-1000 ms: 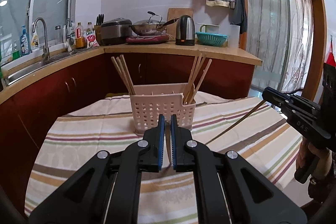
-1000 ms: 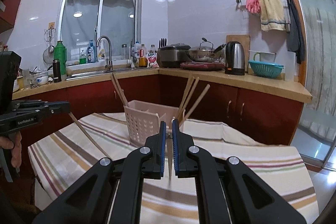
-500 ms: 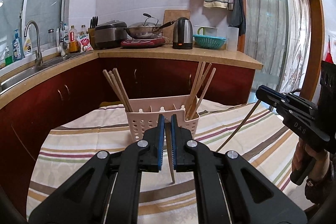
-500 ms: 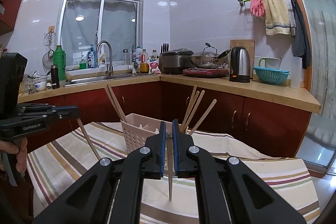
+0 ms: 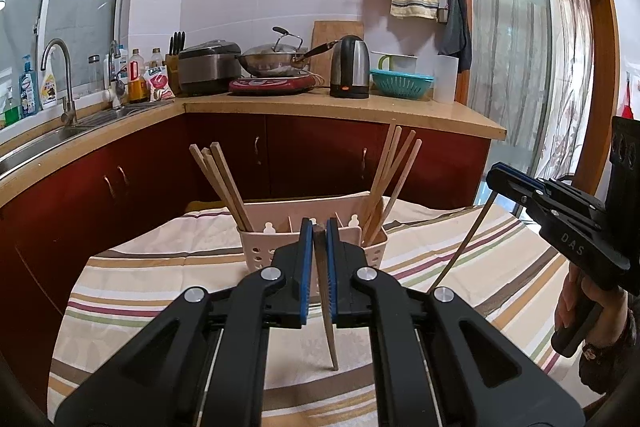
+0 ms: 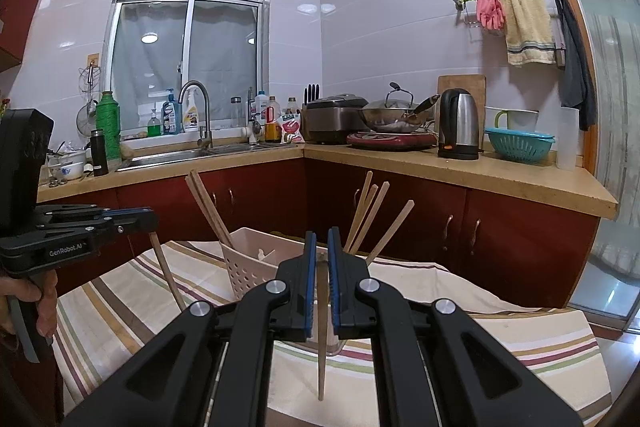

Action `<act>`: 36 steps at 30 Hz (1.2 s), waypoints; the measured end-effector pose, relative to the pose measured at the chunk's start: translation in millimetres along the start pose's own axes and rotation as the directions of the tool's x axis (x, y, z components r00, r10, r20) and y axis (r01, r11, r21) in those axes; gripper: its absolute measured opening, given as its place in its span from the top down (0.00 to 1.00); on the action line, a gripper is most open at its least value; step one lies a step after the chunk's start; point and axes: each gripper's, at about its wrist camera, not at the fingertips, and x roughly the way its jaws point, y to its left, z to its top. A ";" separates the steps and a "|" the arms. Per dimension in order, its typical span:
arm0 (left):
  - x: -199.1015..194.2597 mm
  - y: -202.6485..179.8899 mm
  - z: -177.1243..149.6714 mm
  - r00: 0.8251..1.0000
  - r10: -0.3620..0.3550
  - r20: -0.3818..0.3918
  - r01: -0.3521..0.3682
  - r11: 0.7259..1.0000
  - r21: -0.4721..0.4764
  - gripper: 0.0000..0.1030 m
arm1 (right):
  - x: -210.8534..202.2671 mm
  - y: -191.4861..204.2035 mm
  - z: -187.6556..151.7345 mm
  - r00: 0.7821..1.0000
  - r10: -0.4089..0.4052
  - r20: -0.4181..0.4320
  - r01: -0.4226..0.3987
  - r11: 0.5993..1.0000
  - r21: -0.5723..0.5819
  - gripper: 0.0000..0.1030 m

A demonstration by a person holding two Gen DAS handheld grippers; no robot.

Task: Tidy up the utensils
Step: 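Lift both held chopsticks and lower them into the pink caddy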

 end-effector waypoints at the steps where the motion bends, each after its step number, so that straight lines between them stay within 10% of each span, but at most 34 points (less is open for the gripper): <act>1: 0.5 1.4 -1.0 1.000 0.001 0.001 -0.001 1.000 -0.001 0.93 | -1.0 -0.3 -0.2 1.000 0.000 0.000 0.000 1.000 0.000 0.93; 22: -40.5 3.6 49.3 0.993 -0.019 0.115 0.018 1.000 0.012 0.93 | -26.5 2.5 55.1 0.992 0.042 0.116 -0.044 0.999 0.008 0.94; 36: -58.6 8.0 139.9 0.942 0.044 0.332 -0.068 0.996 0.061 0.94 | -18.2 -8.0 125.5 0.964 0.066 0.259 -0.069 0.998 0.003 0.94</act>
